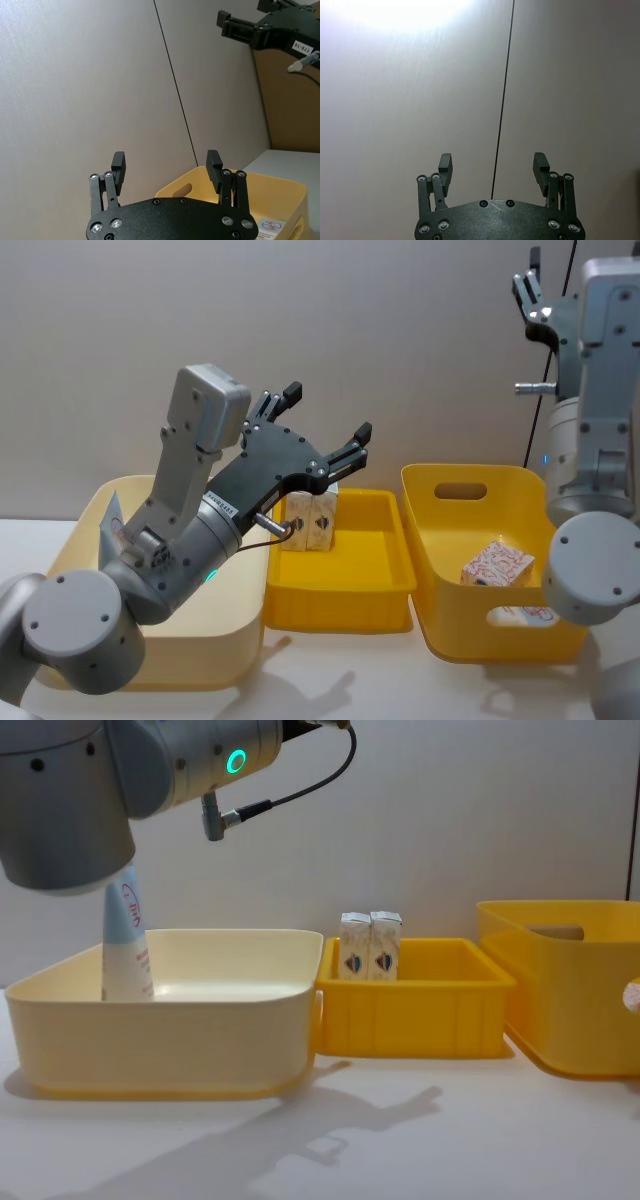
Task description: Bimanual collaborative sorting of washing and personal care products
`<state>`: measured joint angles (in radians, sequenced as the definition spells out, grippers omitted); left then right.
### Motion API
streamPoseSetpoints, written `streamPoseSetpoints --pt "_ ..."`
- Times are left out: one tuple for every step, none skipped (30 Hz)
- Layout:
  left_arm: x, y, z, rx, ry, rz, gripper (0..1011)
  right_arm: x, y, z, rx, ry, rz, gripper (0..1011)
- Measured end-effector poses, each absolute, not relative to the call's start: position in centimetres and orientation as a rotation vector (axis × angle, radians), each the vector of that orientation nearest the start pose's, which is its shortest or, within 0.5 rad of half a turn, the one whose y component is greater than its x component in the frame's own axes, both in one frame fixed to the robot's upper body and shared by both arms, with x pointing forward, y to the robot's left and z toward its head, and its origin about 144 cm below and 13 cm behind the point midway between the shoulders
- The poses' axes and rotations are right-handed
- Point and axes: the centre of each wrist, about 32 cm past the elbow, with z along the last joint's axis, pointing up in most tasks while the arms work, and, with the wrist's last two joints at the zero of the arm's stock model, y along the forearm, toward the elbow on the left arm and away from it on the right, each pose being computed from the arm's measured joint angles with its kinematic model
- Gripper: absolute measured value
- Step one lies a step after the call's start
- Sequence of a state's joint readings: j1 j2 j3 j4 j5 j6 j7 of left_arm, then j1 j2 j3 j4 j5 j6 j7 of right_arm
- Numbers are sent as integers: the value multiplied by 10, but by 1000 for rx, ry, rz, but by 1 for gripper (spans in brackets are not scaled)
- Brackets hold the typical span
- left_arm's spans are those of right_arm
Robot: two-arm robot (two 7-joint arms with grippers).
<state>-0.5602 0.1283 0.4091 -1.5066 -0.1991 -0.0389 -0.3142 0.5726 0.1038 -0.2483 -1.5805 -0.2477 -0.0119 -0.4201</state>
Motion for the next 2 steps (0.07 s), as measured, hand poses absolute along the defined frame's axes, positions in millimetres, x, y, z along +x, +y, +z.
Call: streamPoseSetpoints --pt "563 139 1319 -239 -411 836 1003 562 -177 1360 329 -776 -1750 1001" --pt "563 139 1319 -239 -411 836 1003 562 -177 1360 331 -777 -1751 1001"
